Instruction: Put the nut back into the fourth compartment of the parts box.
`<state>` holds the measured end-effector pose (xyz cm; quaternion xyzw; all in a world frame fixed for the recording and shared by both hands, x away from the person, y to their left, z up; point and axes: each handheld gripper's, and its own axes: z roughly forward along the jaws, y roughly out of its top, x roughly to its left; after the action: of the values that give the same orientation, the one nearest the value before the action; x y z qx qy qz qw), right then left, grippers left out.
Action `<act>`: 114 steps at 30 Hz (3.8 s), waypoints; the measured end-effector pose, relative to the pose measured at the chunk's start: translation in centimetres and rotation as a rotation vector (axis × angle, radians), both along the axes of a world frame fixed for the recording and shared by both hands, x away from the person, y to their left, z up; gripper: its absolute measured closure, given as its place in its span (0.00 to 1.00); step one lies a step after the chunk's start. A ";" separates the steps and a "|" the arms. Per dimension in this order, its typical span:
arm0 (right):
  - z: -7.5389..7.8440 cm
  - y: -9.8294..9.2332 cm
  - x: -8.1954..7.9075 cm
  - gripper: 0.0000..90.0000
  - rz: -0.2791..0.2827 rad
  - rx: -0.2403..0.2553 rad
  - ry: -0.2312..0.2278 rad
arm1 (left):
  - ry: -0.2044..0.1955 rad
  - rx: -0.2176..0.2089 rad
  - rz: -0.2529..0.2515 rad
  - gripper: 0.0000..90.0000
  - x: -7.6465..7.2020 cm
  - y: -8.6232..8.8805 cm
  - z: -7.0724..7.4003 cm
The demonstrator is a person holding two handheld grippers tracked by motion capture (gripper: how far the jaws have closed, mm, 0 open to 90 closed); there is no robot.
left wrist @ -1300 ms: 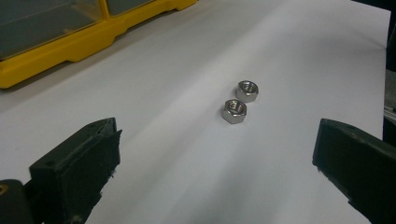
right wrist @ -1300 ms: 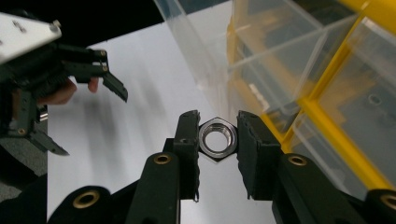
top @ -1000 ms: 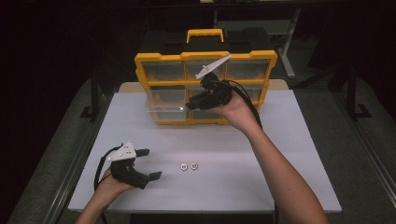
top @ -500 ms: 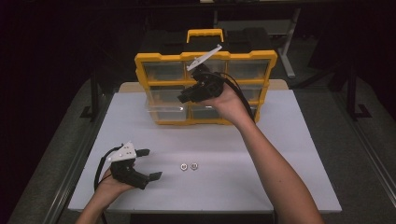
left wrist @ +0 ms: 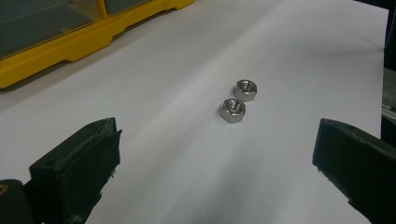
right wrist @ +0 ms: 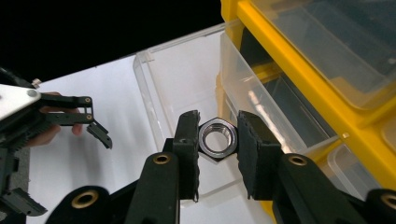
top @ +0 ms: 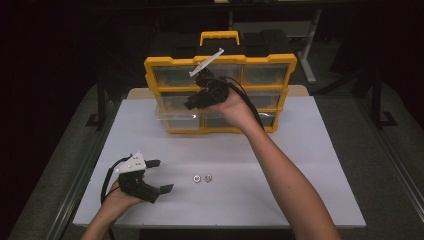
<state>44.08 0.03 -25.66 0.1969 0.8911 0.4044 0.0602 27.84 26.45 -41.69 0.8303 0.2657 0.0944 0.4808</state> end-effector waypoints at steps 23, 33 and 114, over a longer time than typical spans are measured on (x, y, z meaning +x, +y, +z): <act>0.9 -2.2 -2.1 0.26 -0.081 0.055 -0.060 | 0.001 0.001 0.007 0.01 0.0 0.2 0.0; -0.9 -4.6 -3.4 0.23 -0.096 0.073 -0.064 | -0.006 0.005 0.008 0.01 0.1 0.4 0.1; -16.3 -2.7 -11.1 0.34 -0.038 -0.046 0.163 | -0.041 -0.002 0.005 0.01 -0.1 0.3 0.0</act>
<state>32.99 -2.68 -41.97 0.2447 0.8983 0.3650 -0.0005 27.77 26.73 -41.64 0.8272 0.2579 0.1123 0.4865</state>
